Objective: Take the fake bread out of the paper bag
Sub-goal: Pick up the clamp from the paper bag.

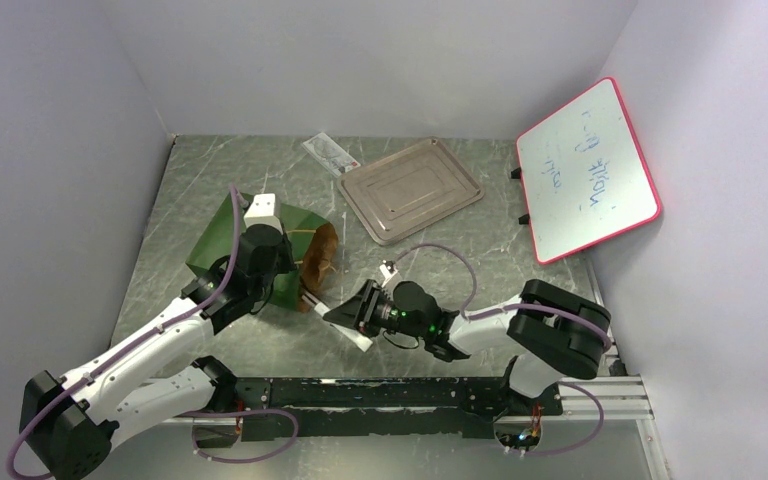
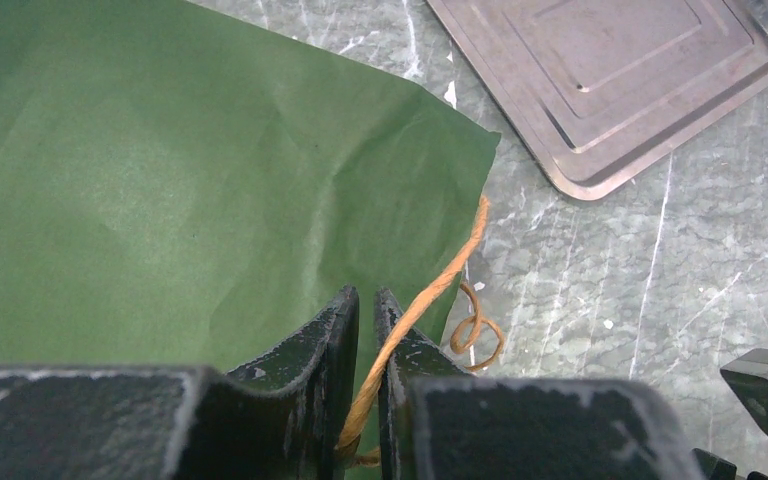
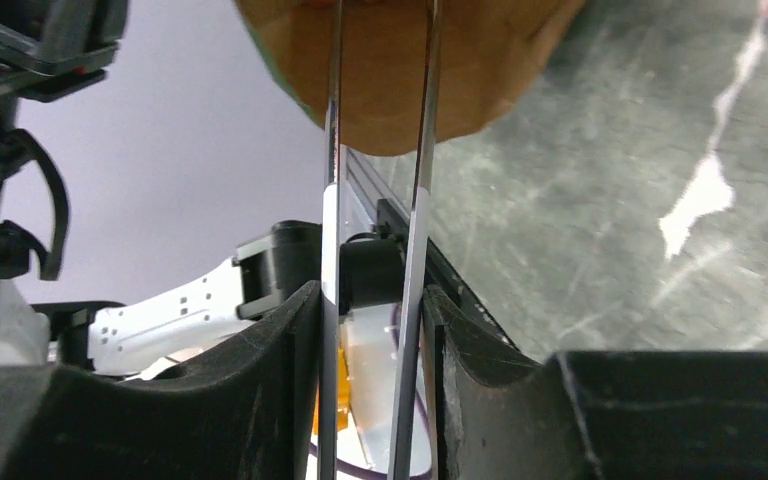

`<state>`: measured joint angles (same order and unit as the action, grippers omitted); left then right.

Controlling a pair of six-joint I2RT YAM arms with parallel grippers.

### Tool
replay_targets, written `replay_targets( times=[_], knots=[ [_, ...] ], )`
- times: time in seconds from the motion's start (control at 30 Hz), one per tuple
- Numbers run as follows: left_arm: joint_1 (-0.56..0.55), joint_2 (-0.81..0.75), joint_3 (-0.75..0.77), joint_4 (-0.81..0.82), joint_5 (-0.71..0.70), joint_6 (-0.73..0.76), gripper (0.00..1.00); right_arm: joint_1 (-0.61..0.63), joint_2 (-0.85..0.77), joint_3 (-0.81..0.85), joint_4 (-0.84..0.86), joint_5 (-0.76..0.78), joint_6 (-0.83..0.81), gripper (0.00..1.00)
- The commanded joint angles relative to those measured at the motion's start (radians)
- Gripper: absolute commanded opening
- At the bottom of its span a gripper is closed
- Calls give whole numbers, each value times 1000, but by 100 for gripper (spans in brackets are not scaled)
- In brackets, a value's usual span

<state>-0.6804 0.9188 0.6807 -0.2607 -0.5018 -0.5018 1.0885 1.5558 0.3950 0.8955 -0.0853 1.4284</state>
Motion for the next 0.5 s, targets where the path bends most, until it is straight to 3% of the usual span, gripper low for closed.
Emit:
replay_targets(
  times=[0.0, 0.47],
  knots=[
    [-10, -2, 18, 17, -13, -4, 7, 1, -21, 52, 3, -12, 12, 37],
    [-14, -5, 15, 29, -10, 0, 7, 0, -42, 82, -102, 66, 76, 43]
  ],
)
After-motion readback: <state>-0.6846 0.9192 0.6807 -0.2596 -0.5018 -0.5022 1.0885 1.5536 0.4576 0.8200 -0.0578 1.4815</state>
